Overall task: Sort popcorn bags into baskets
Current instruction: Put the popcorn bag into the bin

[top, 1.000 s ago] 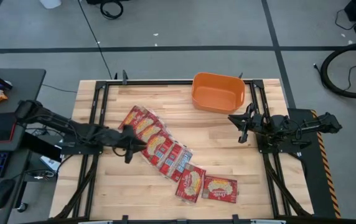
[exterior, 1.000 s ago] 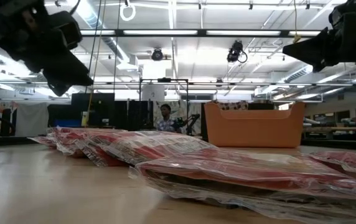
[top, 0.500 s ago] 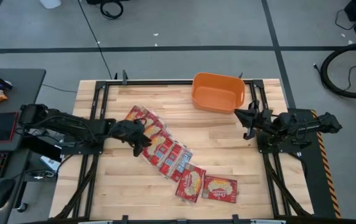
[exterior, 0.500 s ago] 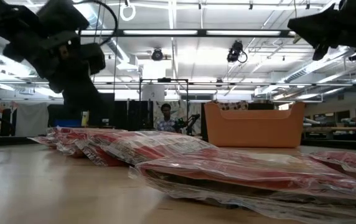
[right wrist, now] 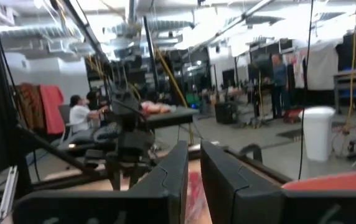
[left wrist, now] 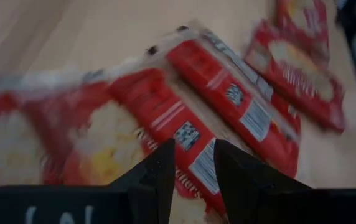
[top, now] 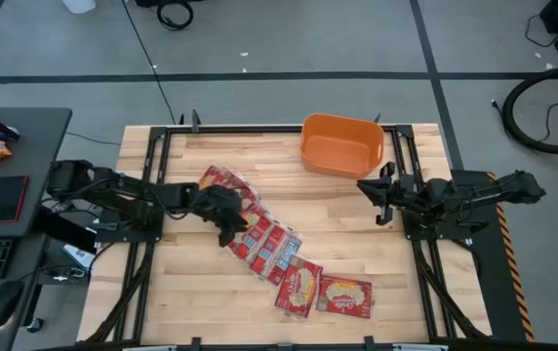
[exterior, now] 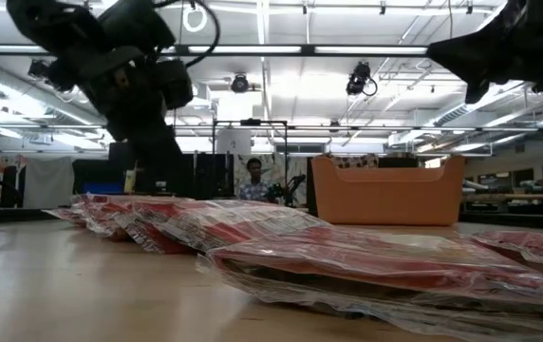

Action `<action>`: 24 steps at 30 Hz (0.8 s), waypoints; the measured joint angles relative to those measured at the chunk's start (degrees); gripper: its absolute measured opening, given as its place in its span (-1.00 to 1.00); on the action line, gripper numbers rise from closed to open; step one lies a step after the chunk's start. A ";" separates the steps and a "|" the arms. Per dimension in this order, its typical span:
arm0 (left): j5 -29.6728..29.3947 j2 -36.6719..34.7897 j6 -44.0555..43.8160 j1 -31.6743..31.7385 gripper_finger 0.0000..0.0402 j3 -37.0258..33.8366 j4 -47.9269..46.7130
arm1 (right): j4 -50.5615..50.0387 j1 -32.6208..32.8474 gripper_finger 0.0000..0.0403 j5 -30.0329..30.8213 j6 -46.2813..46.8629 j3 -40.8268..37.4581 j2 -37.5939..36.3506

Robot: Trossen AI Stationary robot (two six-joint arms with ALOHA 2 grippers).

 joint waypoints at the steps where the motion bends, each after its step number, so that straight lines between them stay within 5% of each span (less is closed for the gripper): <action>1: -0.83 0.77 2.95 -0.83 -0.42 1.19 -1.02 | 1.24 0.00 -0.76 0.00 0.44 0.00 1.50; 9: -13.21 4.84 16.05 -10.52 -0.40 9.34 -13.48 | 13.54 0.15 -0.76 -1.30 1.32 0.19 12.76; 14: -21.94 7.39 21.17 -17.04 -0.18 13.86 -21.19 | 16.32 0.82 -0.76 -1.75 1.59 3.11 18.07; 24: -30.87 9.42 35.77 -29.02 0.13 14.88 -21.56 | 17.76 2.32 -0.76 -0.99 4.12 8.67 32.61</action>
